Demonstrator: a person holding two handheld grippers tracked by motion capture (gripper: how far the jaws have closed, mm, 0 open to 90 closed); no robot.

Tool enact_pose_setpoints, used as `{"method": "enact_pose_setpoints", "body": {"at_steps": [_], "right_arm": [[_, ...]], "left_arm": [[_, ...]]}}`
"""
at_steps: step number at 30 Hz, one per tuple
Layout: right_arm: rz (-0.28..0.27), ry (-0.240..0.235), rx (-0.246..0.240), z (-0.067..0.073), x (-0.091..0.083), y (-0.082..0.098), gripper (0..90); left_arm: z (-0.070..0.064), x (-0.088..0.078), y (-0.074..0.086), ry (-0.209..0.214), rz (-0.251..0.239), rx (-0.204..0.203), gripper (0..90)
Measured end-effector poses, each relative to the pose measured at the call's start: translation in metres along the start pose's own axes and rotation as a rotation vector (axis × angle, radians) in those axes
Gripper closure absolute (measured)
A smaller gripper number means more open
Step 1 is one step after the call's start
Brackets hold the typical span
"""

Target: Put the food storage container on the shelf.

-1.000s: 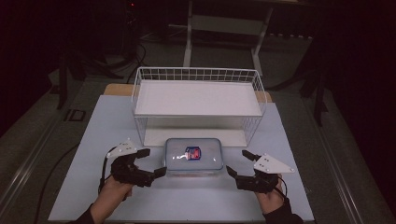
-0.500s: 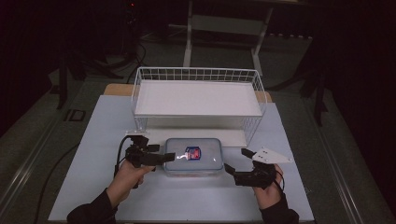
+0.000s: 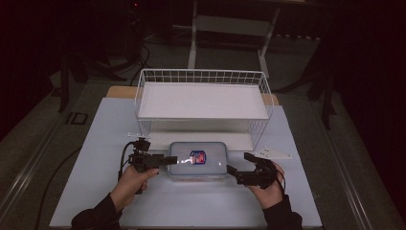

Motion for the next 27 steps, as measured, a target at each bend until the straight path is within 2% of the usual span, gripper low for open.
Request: {"method": "enact_pose_setpoints", "body": {"at_steps": [1, 2, 5, 7, 9, 10, 14, 15, 16, 20, 27], "right_arm": [[0.014, -0.004, 0.004, 0.000, 0.004, 0.002, 9.7], [0.016, -0.008, 0.006, 0.000, 0.005, 0.003, 9.8], [0.026, -0.013, 0.010, 0.000, 0.007, 0.004, 9.8], [0.035, -0.010, 0.011, -0.001, 0.008, 0.006, 9.9], [0.036, -0.014, 0.016, -0.001, 0.007, 0.006, 11.4], [0.036, -0.008, 0.015, -0.002, 0.006, 0.006, 11.6], [0.041, -0.004, 0.018, -0.003, 0.006, 0.007, 11.7], [0.042, -0.008, 0.037, -0.005, 0.006, 0.007, 11.7], [0.039, -0.008, 0.042, -0.006, 0.006, 0.007, 11.7], [0.053, -0.028, 0.071, -0.006, 0.007, 0.009, 12.2], [0.088, -0.078, 0.138, -0.006, 0.015, 0.013, 15.3]], "left_arm": [[0.005, 0.002, 0.000, 0.020, -0.001, -0.050, 19.7], [0.006, 0.003, 0.000, 0.032, 0.002, -0.069, 22.8], [0.009, 0.004, 0.001, 0.039, 0.005, -0.090, 28.8], [0.011, 0.007, 0.003, 0.052, 0.030, -0.107, 32.4], [0.012, 0.008, 0.003, 0.081, 0.034, -0.132, 35.7], [0.012, 0.007, 0.003, 0.092, 0.031, -0.128, 39.7], [0.012, 0.007, 0.003, 0.089, 0.034, -0.125, 42.1], [0.013, 0.006, 0.002, 0.096, 0.032, -0.142, 42.9], [0.013, 0.006, 0.002, 0.096, 0.032, -0.142, 43.8], [0.015, 0.003, 0.002, 0.142, 0.037, -0.143, 47.1], [0.014, -0.002, 0.005, 0.182, 0.017, -0.096, 50.1]]}}
Point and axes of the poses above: each handheld gripper's, and its own axes: x roughly forward along the jaws, y roughly out of its underside, z roughly to its left, the point moved 6 cm from there along x, roughly forward along the jaws, and after that the axes turned 8 degrees about -z, right-handed, at the moved point
